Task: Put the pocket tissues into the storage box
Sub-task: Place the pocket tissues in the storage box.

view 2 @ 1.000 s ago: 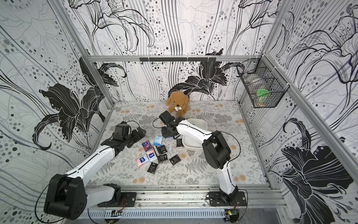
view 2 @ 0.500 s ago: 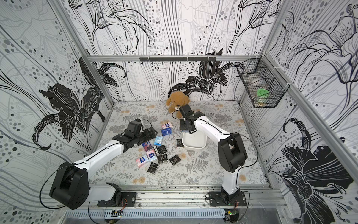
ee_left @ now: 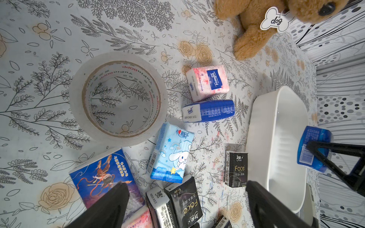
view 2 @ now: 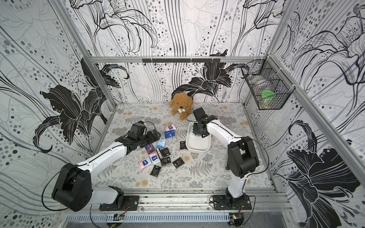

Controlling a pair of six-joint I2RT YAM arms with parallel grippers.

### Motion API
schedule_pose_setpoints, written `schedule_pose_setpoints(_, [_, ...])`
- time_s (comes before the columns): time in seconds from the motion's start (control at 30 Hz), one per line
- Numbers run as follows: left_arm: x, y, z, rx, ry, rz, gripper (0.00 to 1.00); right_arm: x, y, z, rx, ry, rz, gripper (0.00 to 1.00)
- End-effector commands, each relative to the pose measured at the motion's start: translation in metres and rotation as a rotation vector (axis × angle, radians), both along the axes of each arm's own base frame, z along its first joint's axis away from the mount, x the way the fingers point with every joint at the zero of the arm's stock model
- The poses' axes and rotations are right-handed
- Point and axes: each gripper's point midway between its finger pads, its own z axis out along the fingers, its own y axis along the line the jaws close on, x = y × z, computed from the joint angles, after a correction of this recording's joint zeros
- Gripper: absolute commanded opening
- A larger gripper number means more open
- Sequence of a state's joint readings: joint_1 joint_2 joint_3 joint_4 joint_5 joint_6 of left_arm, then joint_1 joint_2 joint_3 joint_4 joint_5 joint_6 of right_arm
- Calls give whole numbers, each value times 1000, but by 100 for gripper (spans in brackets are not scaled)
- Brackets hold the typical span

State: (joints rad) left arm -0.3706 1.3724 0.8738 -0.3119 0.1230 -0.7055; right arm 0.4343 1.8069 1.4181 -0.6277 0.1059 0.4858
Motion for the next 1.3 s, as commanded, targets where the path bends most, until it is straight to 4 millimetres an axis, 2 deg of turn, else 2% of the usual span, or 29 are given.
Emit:
schedule_pose_setpoints(0.0, [7,-1,10,14,-28,-4,97,16,13,-8,31,0,5,44])
schedule_pose_setpoints(0.3, [4,3,14,43,-38,-10,97,52,28,-20,36,-3,-14,46])
schedule_pose_setpoints(0.37, [4,4,14,48,-41,-12,97,54,29,-27,31,15,-16,47])
schedule_pose_setpoints(0.57, [3,5,15,54,-48,-14,97,60,31,-29,32,23,-29,54])
schedule_pose_setpoints(0.73, [2,4,14,49,-52,-16,97,63,31,-18,40,0,-41,69])
schedule_pose_setpoints(1.03, [7,4,20,14,-96,9,97,65,27,18,33,-49,-49,73])
schedule_pose_setpoints(1.27, [16,7,18,-17,-107,61,97,41,38,43,116,-87,-44,75])
